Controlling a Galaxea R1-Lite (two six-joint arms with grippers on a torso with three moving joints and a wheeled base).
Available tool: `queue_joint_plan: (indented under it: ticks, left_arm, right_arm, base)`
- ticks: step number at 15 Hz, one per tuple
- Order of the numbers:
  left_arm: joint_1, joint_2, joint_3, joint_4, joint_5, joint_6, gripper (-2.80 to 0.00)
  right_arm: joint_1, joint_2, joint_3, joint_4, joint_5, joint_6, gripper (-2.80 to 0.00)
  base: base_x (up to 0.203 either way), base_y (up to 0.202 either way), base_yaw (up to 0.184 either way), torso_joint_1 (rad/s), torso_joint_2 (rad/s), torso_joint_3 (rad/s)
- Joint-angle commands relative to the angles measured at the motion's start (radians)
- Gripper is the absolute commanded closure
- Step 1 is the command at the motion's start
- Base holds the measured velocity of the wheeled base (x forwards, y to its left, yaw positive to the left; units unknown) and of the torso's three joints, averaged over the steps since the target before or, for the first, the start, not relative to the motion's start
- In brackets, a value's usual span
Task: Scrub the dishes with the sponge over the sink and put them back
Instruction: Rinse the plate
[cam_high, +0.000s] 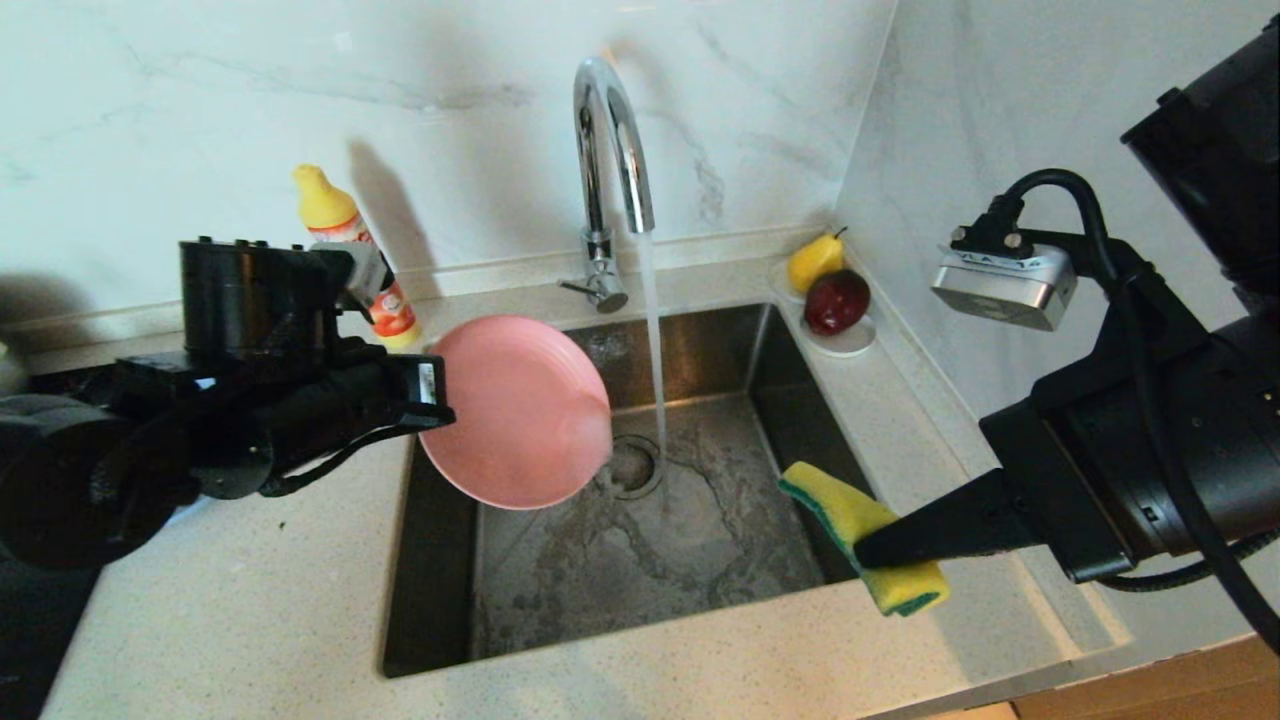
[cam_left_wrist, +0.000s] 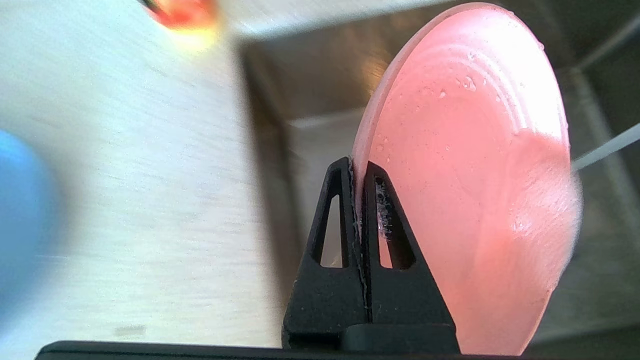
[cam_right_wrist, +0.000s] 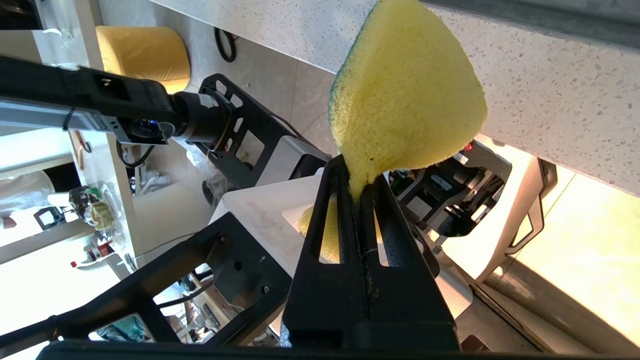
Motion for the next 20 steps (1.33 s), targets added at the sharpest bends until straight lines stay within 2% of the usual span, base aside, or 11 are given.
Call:
queue_joint_plan:
  ticks: [1, 2, 4, 7, 9, 10, 14, 16, 17, 18, 20]
  left_arm:
    - [0.032, -0.125, 0.044, -0.005, 0.003, 0.1, 0.0]
    - [0.043, -0.157, 0.07, -0.018, 0.003, 0.145, 0.0]
    - [0.066, -0.181, 0.125, -0.117, 0.003, 0.242, 0.0]
    - [0.111, -0.188, 0.206, -0.348, 0.001, 0.411, 0.0]
    - [0.125, -0.186, 0.254, -0.48, -0.001, 0.478, 0.0]
    - [0.133, -0.188, 0.259, -0.507, 0.0, 0.499, 0.0]
    - [0.141, -0.196, 0.253, -0.525, -0.006, 0.494, 0.0]
    - [0.191, -0.194, 0.252, -0.498, -0.01, 0.474, 0.0]
    - [0.218, -0.195, 0.247, -0.438, -0.011, 0.441, 0.0]
    - [0.24, -0.203, 0.228, -0.343, -0.013, 0.379, 0.0]
    - [0.29, -0.245, 0.149, -0.086, -0.04, 0.236, 0.0]
  right_arm:
    - [0.001, 0.013, 0.002, 0.005, 0.002, 0.004, 0.0]
    - [0.001, 0.014, 0.002, 0.006, 0.002, 0.004, 0.0]
    - [0.001, 0.018, 0.005, 0.006, 0.002, 0.006, 0.0]
    - [0.001, 0.018, 0.005, 0.006, 0.002, 0.006, 0.0]
    - [0.001, 0.02, 0.006, 0.006, 0.002, 0.007, 0.0]
    - [0.001, 0.026, 0.006, 0.006, 0.002, 0.007, 0.0]
    - [0.001, 0.03, 0.006, 0.006, 0.002, 0.007, 0.0]
    - [0.001, 0.028, 0.006, 0.006, 0.002, 0.007, 0.0]
    - [0.001, 0.028, 0.007, 0.006, 0.002, 0.007, 0.0]
    - [-0.003, 0.029, 0.008, 0.004, 0.0, 0.007, 0.0]
    - [-0.036, 0.04, 0.008, 0.004, 0.001, 0.007, 0.0]
  base:
    - [0.0, 0.0, 0.0, 0.0, 0.0, 0.0]
    - [0.0, 0.0, 0.0, 0.0, 0.0, 0.0]
    - [0.0, 0.0, 0.0, 0.0, 0.0, 0.0]
    - [0.0, 0.0, 0.0, 0.0, 0.0, 0.0]
    - [0.0, 0.0, 0.0, 0.0, 0.0, 0.0]
    - [0.0, 0.0, 0.0, 0.0, 0.0, 0.0]
    - [0.0, 0.0, 0.0, 0.0, 0.0, 0.0]
    - [0.0, 0.0, 0.0, 0.0, 0.0, 0.0]
    - [0.0, 0.0, 0.0, 0.0, 0.0, 0.0]
    - [0.0, 0.0, 0.0, 0.0, 0.0, 0.0]
    - [0.0, 0.0, 0.0, 0.0, 0.0, 0.0]
